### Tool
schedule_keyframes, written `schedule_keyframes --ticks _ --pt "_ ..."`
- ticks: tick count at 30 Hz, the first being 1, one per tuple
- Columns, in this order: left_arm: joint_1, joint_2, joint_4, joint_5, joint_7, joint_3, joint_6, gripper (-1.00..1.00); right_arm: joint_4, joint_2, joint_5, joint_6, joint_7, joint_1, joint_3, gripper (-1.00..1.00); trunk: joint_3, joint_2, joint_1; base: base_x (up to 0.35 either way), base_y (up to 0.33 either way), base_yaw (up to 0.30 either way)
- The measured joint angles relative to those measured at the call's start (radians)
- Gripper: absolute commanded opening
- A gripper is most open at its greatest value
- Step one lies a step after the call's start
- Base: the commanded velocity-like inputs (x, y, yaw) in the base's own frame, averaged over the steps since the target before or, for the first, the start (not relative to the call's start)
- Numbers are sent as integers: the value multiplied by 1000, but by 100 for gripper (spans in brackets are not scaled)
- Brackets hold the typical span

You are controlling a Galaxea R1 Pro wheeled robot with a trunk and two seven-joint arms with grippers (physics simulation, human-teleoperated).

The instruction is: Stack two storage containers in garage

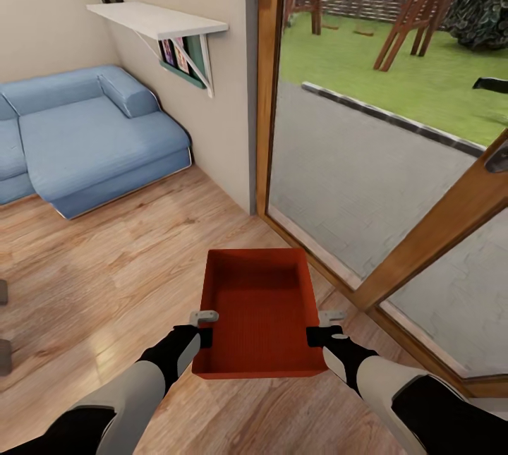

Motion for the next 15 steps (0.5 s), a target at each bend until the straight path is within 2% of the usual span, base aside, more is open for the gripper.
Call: schedule_keyframes --ticks 4,15 --pt "0 -1 0 0 1 1 0 -100 0 -1 0 0 1 0 0 -100 13 28 -15 0 0 0" --pt "0 -1 0 0 1 0 0 -100 0 -1 1 0 2 0 -1 -100 13 28 -15 0 0 0"
